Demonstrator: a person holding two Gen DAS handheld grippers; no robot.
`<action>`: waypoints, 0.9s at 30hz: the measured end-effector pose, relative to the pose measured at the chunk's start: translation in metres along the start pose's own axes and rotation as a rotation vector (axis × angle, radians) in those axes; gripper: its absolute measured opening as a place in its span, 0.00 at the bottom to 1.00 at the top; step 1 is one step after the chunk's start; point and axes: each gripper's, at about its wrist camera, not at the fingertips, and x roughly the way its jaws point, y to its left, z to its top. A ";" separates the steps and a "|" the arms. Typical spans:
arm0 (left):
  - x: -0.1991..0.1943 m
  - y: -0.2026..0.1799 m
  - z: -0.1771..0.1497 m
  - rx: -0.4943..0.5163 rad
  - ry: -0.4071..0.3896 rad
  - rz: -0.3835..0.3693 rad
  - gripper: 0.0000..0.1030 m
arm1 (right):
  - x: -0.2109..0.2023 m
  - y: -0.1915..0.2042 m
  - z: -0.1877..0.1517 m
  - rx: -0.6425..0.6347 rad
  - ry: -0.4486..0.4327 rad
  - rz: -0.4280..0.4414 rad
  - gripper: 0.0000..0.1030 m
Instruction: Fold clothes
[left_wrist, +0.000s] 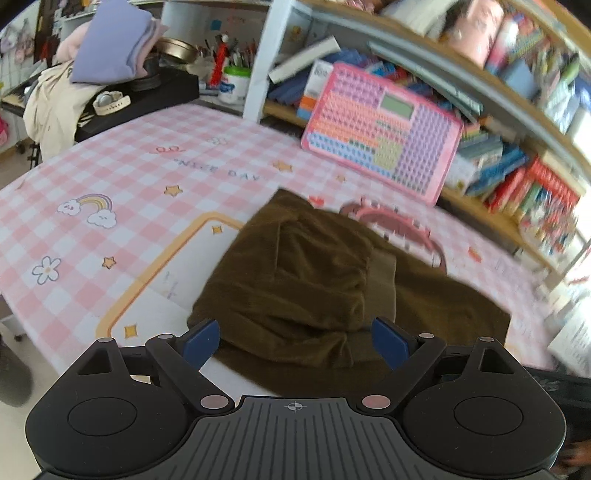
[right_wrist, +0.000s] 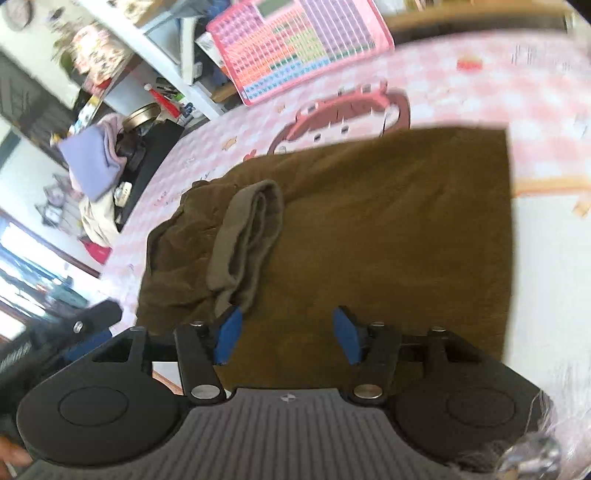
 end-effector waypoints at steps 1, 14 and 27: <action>0.002 -0.004 -0.002 0.017 0.012 0.006 0.89 | -0.006 0.001 -0.003 -0.024 -0.017 -0.020 0.59; 0.002 -0.026 -0.012 0.210 0.035 -0.070 0.89 | -0.026 0.010 -0.027 -0.058 -0.068 -0.235 0.68; 0.005 -0.003 -0.019 0.289 0.092 -0.170 0.89 | -0.034 0.036 -0.067 0.031 -0.072 -0.394 0.69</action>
